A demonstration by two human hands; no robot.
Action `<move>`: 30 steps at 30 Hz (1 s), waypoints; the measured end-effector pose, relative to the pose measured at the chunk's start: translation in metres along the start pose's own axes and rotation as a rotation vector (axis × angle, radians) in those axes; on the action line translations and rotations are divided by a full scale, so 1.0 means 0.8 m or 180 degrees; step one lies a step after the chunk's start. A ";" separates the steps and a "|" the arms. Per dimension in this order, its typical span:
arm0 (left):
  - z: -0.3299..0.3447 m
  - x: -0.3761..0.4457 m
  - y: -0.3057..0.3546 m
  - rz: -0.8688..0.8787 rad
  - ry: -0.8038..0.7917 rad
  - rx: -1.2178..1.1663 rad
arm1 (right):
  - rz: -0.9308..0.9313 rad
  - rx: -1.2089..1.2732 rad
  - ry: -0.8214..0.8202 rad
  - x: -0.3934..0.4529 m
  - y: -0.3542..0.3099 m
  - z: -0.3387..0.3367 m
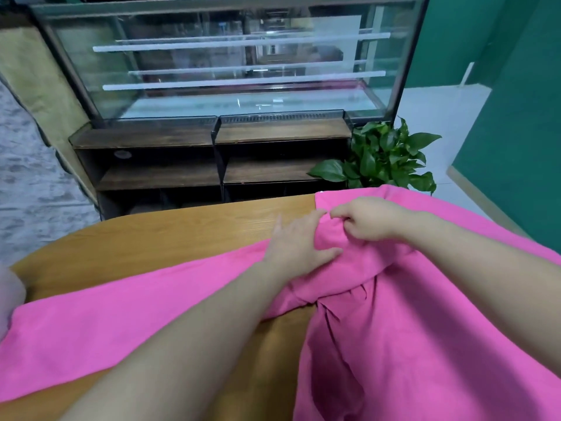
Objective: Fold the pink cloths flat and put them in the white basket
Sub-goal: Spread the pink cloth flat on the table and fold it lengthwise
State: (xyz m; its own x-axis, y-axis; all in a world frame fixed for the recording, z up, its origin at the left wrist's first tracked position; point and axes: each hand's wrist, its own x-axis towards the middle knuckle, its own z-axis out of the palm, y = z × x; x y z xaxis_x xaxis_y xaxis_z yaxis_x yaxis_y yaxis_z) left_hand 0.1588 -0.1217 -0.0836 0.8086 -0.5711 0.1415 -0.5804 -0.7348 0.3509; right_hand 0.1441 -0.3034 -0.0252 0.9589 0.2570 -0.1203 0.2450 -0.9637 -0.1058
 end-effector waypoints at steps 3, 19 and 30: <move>0.010 0.035 0.018 -0.0188 -0.0244 -0.0102 | 0.0062 0.0439 0.0067 0.001 0.017 0.000; 0.071 0.066 -0.008 -0.0872 -0.0403 -0.0886 | 0.1614 0.3529 0.0624 -0.023 0.172 0.065; 0.078 0.075 -0.006 -0.1134 -0.0067 0.0106 | 0.2041 0.3342 0.0526 -0.017 0.181 0.098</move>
State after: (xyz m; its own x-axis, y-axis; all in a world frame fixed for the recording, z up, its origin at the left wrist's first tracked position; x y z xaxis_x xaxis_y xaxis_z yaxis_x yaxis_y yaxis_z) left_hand 0.2044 -0.1751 -0.1346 0.9588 -0.2839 -0.0035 -0.2654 -0.9005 0.3444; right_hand 0.1549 -0.4409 -0.1165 0.8885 -0.3247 -0.3242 -0.4346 -0.3686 -0.8218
